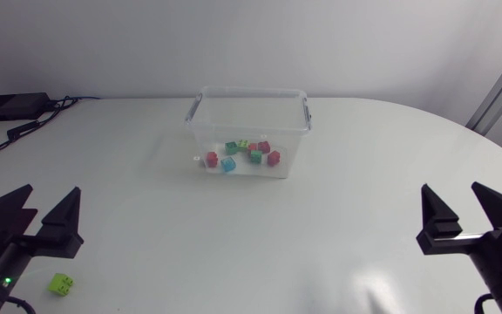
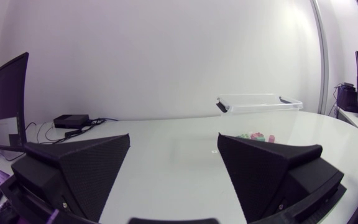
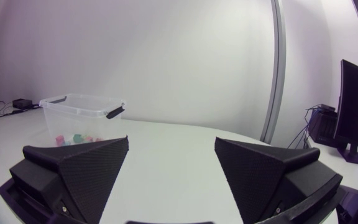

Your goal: Place the duplo bricks in the container

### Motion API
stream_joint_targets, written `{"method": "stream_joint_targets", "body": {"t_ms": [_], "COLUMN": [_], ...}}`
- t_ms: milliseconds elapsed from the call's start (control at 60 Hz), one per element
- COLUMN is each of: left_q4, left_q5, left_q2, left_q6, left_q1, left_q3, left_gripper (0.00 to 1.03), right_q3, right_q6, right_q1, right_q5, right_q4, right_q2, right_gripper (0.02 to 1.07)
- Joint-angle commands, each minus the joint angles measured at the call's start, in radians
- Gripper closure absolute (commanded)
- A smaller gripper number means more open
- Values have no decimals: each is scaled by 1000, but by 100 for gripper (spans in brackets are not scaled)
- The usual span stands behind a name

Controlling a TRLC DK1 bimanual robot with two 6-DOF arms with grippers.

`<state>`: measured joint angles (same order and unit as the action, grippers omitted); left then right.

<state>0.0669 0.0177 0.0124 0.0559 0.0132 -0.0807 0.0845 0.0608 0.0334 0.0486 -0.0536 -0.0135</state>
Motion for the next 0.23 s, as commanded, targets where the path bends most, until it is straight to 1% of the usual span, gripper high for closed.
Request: {"method": "stream_joint_targets", "body": {"t_ms": [0, 50, 217], "left_q4": [-43, -66, -67], "left_q5": [-13, -18, -18], "left_q2": [-11, -12, -12], "left_q6": [-44, -55, -56], "left_q1": [-11, -13, -13], "left_q3": [57, 80, 81], "left_gripper": [5, 5, 5], "right_q3": [-59, -83, -84], "right_q6": [-47, -60, -61], "right_q1": [-22, -33, -33], "right_q5": [-28, -48, -49], "right_q4": [37, 53, 54], "right_q2": [10, 13, 14], "right_gripper": [7, 7, 7]}}
